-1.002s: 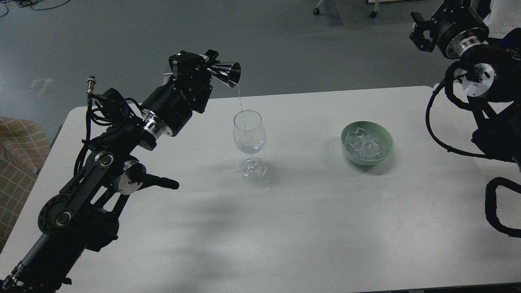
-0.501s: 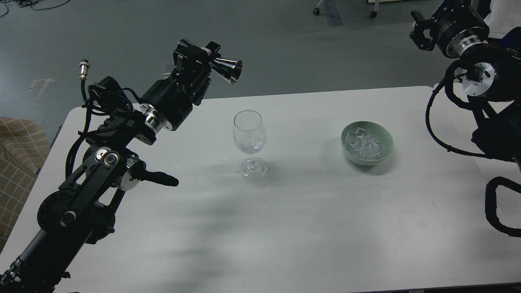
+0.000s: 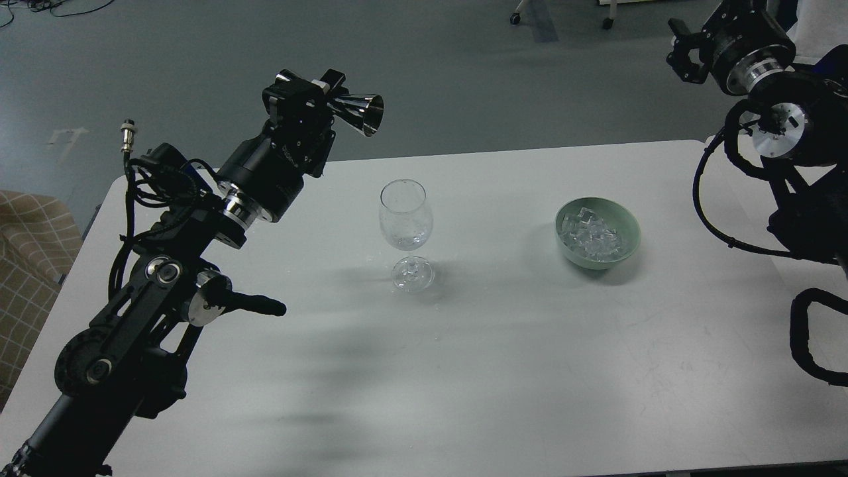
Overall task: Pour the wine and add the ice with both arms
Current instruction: 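Bring the silver cup back upright and lower it with the left gripper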
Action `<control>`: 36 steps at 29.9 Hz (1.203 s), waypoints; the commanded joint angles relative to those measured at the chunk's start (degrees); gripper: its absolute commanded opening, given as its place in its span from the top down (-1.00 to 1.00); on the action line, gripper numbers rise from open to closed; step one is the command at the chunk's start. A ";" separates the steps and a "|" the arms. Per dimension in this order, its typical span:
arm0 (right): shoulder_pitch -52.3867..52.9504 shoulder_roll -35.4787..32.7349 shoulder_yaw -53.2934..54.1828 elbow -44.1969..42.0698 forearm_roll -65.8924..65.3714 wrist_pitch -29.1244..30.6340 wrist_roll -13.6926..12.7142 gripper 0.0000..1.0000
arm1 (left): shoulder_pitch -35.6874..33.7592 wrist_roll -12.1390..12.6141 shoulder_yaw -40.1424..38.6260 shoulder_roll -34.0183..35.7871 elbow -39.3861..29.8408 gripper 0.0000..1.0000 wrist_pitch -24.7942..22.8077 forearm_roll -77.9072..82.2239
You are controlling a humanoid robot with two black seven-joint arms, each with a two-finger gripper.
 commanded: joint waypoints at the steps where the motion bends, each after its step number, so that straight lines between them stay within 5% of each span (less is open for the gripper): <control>1: 0.05 -0.03 -0.10 0.01 0.00 0.07 0.00 -1.00 | 1.08 -0.48 -1.47 0.35 1.37 0.70 -0.01 -10.83; 12: -1.10 -0.03 -0.19 0.72 0.00 -0.37 -0.09 -1.00 | 0.99 -1.09 -9.38 -0.08 17.62 0.69 -2.02 -37.94; 18: -3.02 -2.22 -0.37 1.15 0.00 -0.37 -0.09 -1.00 | -3.92 0.05 -13.61 -4.30 35.97 0.69 -4.75 -56.12; 27: -4.35 -2.49 -0.28 1.15 -0.09 -0.46 -0.26 -1.00 | -13.41 -0.30 -13.96 -7.37 59.62 0.68 -11.87 -61.16; 36: -4.44 -2.49 -0.28 1.15 -0.09 -0.63 -0.26 -1.00 | -15.36 -0.56 -14.31 -9.93 62.99 0.74 -10.64 -65.02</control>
